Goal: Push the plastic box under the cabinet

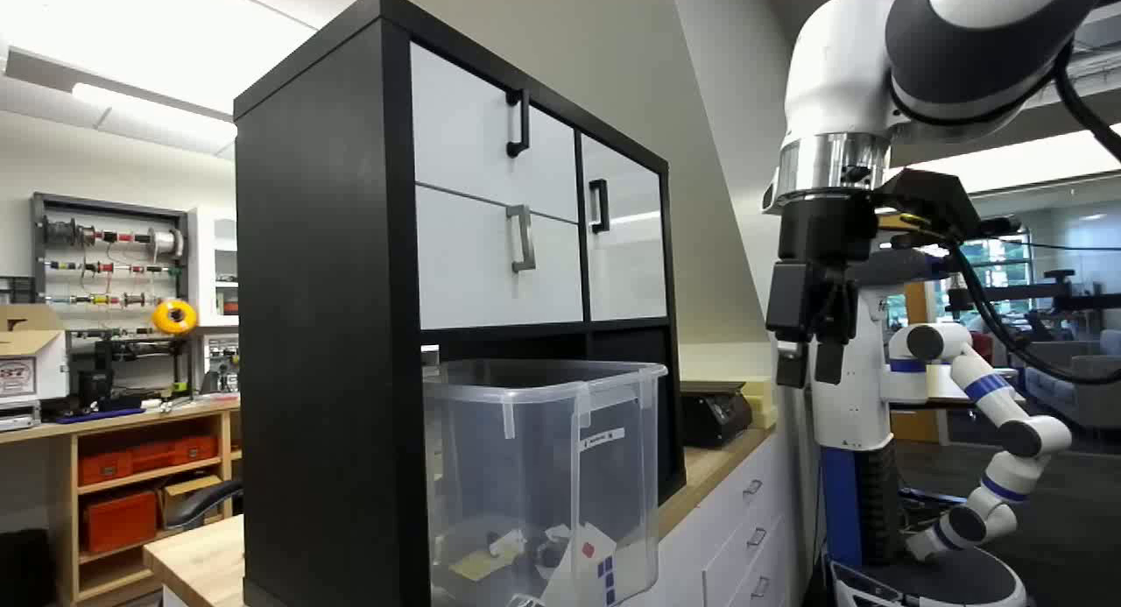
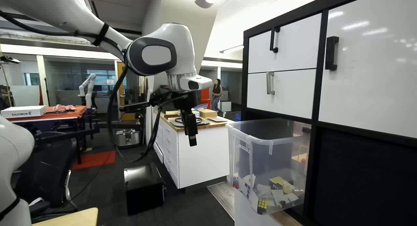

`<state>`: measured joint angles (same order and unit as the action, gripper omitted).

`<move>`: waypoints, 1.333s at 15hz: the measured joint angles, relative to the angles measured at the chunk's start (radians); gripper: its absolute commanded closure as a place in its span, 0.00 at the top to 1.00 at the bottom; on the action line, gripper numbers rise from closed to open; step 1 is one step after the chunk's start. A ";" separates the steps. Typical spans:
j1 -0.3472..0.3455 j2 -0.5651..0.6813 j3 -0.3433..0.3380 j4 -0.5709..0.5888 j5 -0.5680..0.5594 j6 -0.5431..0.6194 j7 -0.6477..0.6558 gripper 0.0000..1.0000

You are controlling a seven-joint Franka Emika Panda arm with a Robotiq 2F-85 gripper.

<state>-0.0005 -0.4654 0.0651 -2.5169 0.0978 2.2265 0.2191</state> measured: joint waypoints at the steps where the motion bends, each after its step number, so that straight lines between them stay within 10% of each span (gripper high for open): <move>1: 0.000 0.000 0.000 0.000 0.000 0.000 0.000 1.00; 20: 0.000 0.068 0.006 0.027 -0.016 0.042 -0.012 1.00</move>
<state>-0.0005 -0.3977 0.0712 -2.4897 0.0821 2.2683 0.2073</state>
